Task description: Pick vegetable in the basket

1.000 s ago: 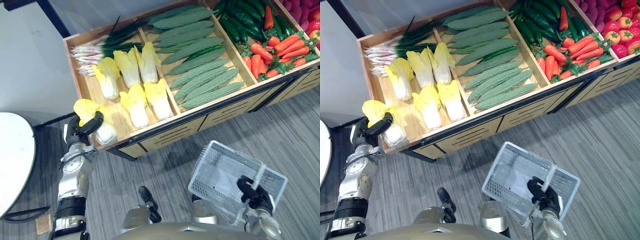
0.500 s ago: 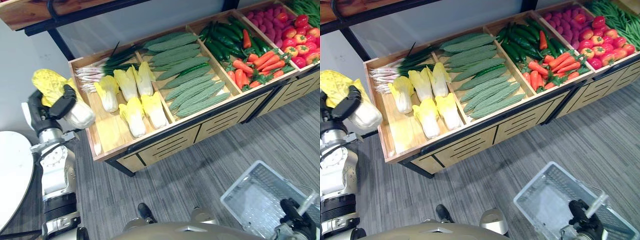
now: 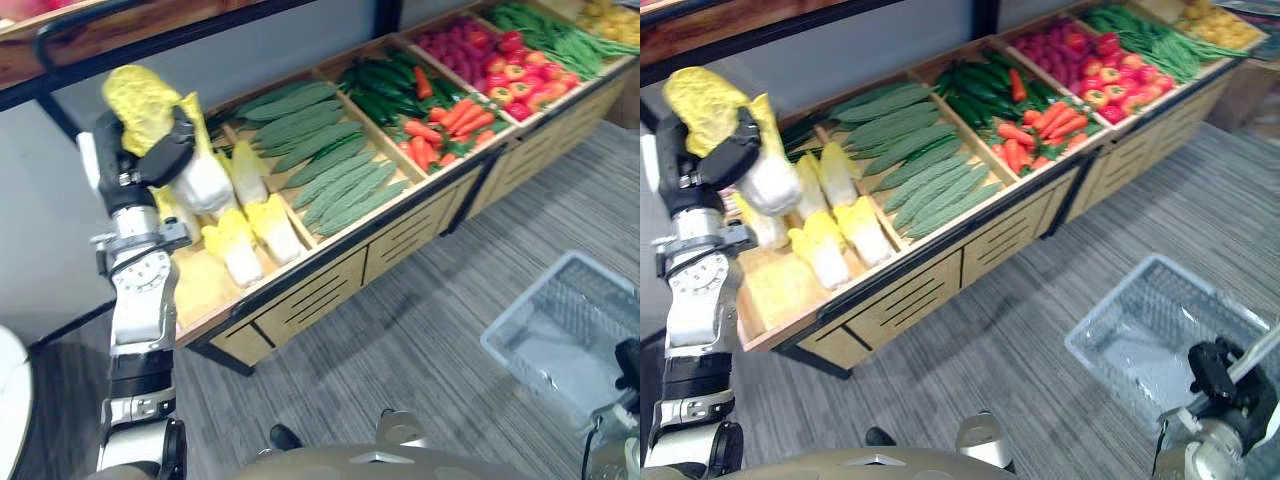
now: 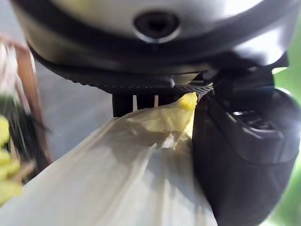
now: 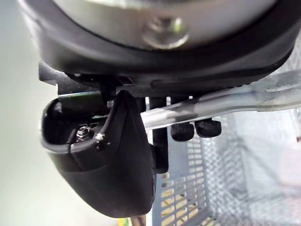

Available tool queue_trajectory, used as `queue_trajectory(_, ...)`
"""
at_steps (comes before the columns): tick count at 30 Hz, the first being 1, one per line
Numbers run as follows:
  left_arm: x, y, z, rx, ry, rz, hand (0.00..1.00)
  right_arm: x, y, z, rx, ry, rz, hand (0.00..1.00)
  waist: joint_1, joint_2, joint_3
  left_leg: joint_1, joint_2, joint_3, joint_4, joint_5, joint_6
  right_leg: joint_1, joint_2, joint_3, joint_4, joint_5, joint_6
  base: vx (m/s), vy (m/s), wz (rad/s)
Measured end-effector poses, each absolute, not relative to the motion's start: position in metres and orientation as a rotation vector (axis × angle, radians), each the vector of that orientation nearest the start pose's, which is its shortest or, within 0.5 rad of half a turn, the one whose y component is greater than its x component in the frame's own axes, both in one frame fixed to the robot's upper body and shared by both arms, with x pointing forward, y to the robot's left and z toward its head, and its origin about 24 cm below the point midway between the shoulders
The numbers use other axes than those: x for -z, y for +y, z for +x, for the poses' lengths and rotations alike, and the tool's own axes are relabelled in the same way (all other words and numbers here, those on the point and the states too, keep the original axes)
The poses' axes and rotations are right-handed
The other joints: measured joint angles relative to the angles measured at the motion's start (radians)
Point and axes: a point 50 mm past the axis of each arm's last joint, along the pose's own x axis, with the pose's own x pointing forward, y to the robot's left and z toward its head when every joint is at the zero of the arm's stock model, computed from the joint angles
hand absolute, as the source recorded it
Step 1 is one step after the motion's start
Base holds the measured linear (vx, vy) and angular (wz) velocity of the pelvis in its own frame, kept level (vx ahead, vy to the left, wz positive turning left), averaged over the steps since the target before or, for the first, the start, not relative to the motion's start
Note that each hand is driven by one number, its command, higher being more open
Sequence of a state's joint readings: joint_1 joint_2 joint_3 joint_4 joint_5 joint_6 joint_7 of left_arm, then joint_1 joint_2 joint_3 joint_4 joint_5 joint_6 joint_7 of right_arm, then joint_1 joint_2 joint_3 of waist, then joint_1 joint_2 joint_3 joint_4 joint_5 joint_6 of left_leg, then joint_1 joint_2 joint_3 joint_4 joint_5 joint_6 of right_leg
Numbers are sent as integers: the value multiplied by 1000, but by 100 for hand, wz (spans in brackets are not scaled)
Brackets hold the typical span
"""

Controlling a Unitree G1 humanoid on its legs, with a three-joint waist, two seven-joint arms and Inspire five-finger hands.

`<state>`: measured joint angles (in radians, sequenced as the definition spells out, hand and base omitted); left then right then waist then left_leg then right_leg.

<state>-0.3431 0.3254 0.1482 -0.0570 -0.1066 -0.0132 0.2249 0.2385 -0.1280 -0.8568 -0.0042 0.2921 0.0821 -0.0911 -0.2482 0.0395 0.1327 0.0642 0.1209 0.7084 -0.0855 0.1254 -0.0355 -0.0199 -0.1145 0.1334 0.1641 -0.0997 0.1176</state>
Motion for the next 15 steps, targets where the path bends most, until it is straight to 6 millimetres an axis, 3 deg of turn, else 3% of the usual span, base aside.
queue_trajectory(5, -176, 163, 324, -14, -461, 189, 0, -62, -369, 125, 831, -5, 10, 0, -55, -20, 5, 14, 8, 62, 0, -10, -4, -5, 12, 60, -18, 26, 14, -22, -5, -41)
queue_trajectory(9, -169, 112, 329, 213, -441, 209, 0, -80, -368, 139, 681, -58, -10, 0, -89, -22, 6, 16, 11, 98, 0, -17, -11, -21, 18, 93, -25, 35, 26, -36, -17, -26)
queue_trajectory(15, -163, 79, 331, 354, -419, 242, 0, -100, -360, 146, 519, -88, -73, 0, -115, -21, 6, 15, 13, 110, 1, -18, -12, -29, 21, 105, -25, 37, 29, -35, -20, -7)
